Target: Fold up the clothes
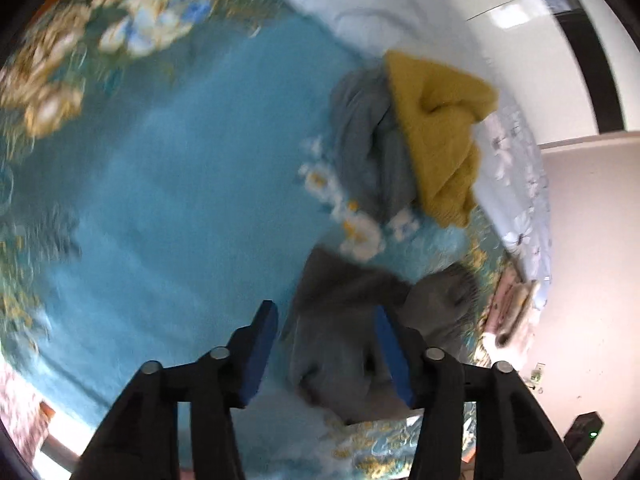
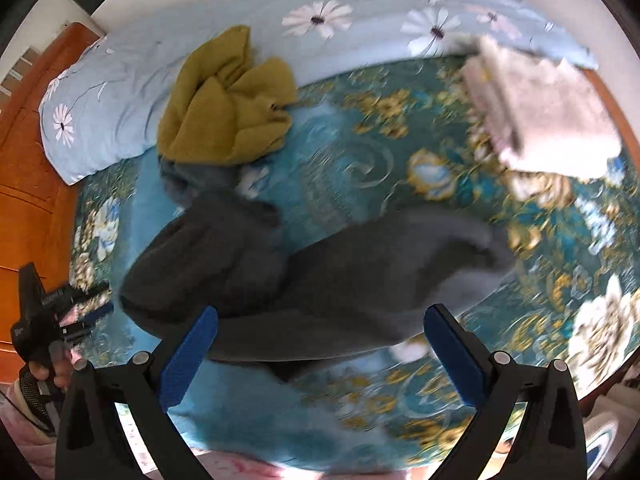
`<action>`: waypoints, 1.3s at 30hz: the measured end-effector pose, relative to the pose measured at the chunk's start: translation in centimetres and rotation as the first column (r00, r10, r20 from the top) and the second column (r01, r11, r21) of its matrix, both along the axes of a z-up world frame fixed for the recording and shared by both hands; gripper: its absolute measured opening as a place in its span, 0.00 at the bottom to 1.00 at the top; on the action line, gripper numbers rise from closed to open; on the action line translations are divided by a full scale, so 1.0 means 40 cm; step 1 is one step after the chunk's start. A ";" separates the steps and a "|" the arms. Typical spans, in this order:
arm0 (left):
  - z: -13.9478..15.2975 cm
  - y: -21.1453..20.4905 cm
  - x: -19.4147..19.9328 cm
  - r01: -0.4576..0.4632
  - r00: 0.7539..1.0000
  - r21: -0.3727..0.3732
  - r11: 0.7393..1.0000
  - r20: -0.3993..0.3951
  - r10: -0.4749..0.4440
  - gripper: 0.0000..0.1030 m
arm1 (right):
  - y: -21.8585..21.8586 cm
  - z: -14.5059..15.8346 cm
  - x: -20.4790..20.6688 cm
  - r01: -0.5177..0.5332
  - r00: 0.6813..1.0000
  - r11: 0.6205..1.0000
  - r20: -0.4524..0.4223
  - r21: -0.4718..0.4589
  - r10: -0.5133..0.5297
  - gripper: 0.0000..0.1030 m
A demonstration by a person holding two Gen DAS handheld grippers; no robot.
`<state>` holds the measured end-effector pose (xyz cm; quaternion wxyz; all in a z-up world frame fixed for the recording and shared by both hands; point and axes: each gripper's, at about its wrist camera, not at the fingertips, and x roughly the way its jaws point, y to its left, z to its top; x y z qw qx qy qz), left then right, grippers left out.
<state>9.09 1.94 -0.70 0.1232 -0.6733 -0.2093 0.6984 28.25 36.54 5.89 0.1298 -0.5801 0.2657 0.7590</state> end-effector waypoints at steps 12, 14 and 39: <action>-0.003 0.393 0.049 0.476 0.879 0.004 0.880 -0.023 -0.475 0.67 | 0.004 -0.047 0.103 0.110 0.990 0.994 0.095 -0.014 -0.109 1.00; -0.003 0.458 0.058 0.547 0.837 0.003 0.837 -0.027 -0.546 0.67 | 0.032 -0.046 0.137 0.155 0.983 0.988 0.099 -0.011 -0.153 1.00; 0.120 0.071 -0.175 0.227 0.956 0.177 0.958 -0.228 -0.184 0.20 | 0.050 -0.086 0.117 0.128 0.981 0.991 0.151 -0.039 -0.121 1.00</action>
